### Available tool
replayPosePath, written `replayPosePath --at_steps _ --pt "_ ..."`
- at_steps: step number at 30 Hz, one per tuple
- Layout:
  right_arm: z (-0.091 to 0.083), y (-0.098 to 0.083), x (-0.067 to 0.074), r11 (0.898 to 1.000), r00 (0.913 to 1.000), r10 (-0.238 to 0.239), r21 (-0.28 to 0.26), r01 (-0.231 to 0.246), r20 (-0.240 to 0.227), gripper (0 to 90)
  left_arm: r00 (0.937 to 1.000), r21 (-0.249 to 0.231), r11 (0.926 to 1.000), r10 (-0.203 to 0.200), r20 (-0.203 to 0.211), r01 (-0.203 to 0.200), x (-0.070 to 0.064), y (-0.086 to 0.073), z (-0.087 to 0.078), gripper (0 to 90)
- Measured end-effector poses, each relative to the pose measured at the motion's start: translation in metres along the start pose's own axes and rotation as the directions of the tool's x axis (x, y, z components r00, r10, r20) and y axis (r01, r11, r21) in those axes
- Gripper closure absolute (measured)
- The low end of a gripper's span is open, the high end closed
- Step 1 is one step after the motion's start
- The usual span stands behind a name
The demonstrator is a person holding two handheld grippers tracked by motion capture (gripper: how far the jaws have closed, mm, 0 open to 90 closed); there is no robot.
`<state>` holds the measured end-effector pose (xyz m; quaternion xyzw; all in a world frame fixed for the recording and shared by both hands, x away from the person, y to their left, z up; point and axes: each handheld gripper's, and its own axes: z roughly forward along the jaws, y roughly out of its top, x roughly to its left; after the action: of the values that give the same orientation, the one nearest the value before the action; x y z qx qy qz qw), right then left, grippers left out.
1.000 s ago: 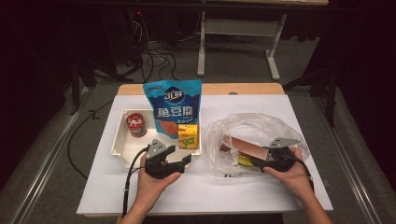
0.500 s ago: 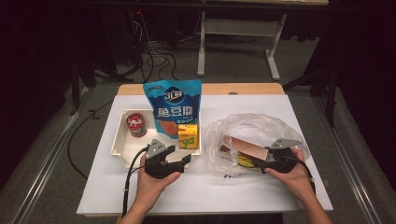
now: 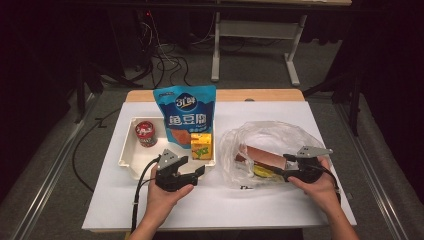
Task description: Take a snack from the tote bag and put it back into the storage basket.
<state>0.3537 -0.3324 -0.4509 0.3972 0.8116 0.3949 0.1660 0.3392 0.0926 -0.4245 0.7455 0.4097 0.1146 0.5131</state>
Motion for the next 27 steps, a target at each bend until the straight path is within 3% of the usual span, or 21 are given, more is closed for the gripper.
replayPosePath --at_steps 13,15,21,22,25,27 --pt "0.016 -0.002 0.001 0.999 0.9996 -0.029 0.037 0.028 0.007 27.4 1.0000 0.004 1.0000 0.003 0.003 -0.003 0.000 0.000 0.000 28.5" --pt "0.019 -0.003 0.003 0.997 0.9979 -0.062 0.051 0.061 0.020 29.6 1.0000 0.002 1.0000 0.003 0.003 -0.003 -0.001 0.000 0.001 28.5" --pt "0.011 -0.003 0.007 0.996 0.9962 -0.086 0.021 0.087 -0.013 43.3 1.0000 0.000 1.0000 0.002 -0.001 -0.002 0.000 0.000 0.000 28.8" --pt "0.010 -0.002 0.008 0.996 0.9963 -0.086 0.016 0.086 0.004 43.5 1.0000 0.000 1.0000 0.001 -0.001 -0.001 0.000 0.000 0.000 28.8" --pt "0.004 -0.004 0.004 0.998 0.9983 -0.058 0.000 0.058 -0.007 43.8 1.0000 0.001 1.0000 0.003 -0.001 -0.003 -0.001 0.000 0.000 29.0" --pt "0.001 -0.005 0.003 0.998 0.9978 -0.066 -0.003 0.066 0.000 43.9 1.0000 0.000 1.0000 0.004 0.001 -0.004 -0.001 0.000 0.000 29.2"
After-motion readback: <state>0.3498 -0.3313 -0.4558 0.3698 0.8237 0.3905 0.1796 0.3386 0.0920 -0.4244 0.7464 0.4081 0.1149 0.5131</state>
